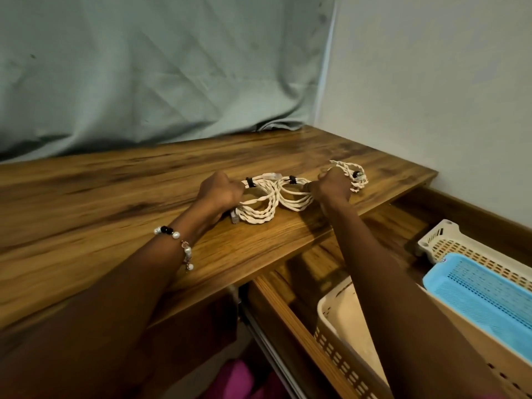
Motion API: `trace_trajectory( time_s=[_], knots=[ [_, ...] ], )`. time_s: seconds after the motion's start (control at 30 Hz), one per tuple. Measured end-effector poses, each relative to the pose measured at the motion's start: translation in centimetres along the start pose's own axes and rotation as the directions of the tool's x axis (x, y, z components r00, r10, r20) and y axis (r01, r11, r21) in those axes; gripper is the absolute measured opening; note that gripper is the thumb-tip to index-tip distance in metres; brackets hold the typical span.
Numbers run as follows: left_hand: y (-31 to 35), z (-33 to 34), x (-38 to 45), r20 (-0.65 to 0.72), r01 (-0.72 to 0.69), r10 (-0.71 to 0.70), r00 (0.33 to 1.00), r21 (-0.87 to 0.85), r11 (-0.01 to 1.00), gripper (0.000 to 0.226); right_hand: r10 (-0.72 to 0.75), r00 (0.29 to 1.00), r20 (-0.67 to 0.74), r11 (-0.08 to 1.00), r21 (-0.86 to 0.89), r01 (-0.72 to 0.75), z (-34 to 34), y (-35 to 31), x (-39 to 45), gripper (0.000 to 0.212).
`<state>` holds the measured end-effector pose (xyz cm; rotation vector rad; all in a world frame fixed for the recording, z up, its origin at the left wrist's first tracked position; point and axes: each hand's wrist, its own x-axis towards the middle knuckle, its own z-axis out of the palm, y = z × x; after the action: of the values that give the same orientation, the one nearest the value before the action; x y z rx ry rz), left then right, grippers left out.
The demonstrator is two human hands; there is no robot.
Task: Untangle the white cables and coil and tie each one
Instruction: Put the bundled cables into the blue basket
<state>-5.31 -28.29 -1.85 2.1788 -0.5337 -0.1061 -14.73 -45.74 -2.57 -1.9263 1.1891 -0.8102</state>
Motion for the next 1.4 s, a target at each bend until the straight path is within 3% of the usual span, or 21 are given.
trace_trajectory(
  time_s=[0.1, 0.23, 0.37, 0.6, 0.77, 0.9, 1.03, 1.2, 1.33, 1.4],
  knots=[
    [-0.1, -0.4, -0.2, -0.018, -0.004, 0.004, 1.000, 0.003, 1.000, 0.030, 0.006, 0.998, -0.065, 1.000, 0.028, -0.004, 0.7, -0.3, -0.6, 0.041],
    [-0.2, -0.7, 0.0, -0.004, -0.003, 0.003, 1.000, -0.158, 0.987, 0.019, -0.046, 0.994, -0.101, 0.996, 0.075, 0.053, 1.1, 0.4, -1.1, 0.031],
    [0.7, -1.2, -0.5, -0.049, -0.028, 0.020, 0.999, -0.176, 0.984, 0.025, -0.098, 0.987, -0.125, 0.992, 0.066, 0.107, -0.7, 1.2, -1.1, 0.023],
    [4.8, 0.7, -3.6, -0.043, -0.117, 0.110, 0.993, -0.456, 0.882, 0.026, -0.142, 0.988, -0.067, 0.989, 0.036, 0.145, -10.9, 3.2, -2.6, 0.026],
    [9.4, 6.4, -8.2, 0.132, -0.058, 0.170, 0.977, -0.598, 0.799, 0.020, -0.004, 0.990, -0.138, 0.995, 0.095, 0.018, -19.7, 7.3, -5.0, 0.015],
    [12.9, 11.5, -11.8, 0.365, 0.036, 0.249, 0.897, -0.623, 0.781, 0.004, 0.171, 0.946, -0.276, 0.982, 0.132, -0.139, -25.2, 12.8, -5.4, 0.017],
    [15.5, 16.7, -14.0, 0.581, 0.195, 0.248, 0.775, -0.593, 0.782, 0.023, 0.297, 0.862, -0.411, 0.954, 0.159, -0.252, -29.7, 17.6, -4.9, 0.019],
    [18.1, 22.9, -16.3, 0.707, 0.138, 0.278, 0.651, -0.470, 0.872, 0.036, 0.407, 0.756, -0.513, 0.913, 0.191, -0.361, -32.8, 22.4, -3.4, 0.019],
    [18.8, 26.6, -17.1, 0.803, 0.074, 0.242, 0.544, -0.334, 0.940, 0.025, 0.408, 0.748, -0.523, 0.908, 0.145, -0.393, -33.0, 25.3, -1.5, 0.032],
    [18.7, 28.1, -17.0, 0.848, 0.026, 0.206, 0.488, -0.250, 0.968, 0.022, 0.367, 0.778, -0.509, 0.919, 0.068, -0.389, -32.7, 26.2, -0.5, 0.024]
  ],
)
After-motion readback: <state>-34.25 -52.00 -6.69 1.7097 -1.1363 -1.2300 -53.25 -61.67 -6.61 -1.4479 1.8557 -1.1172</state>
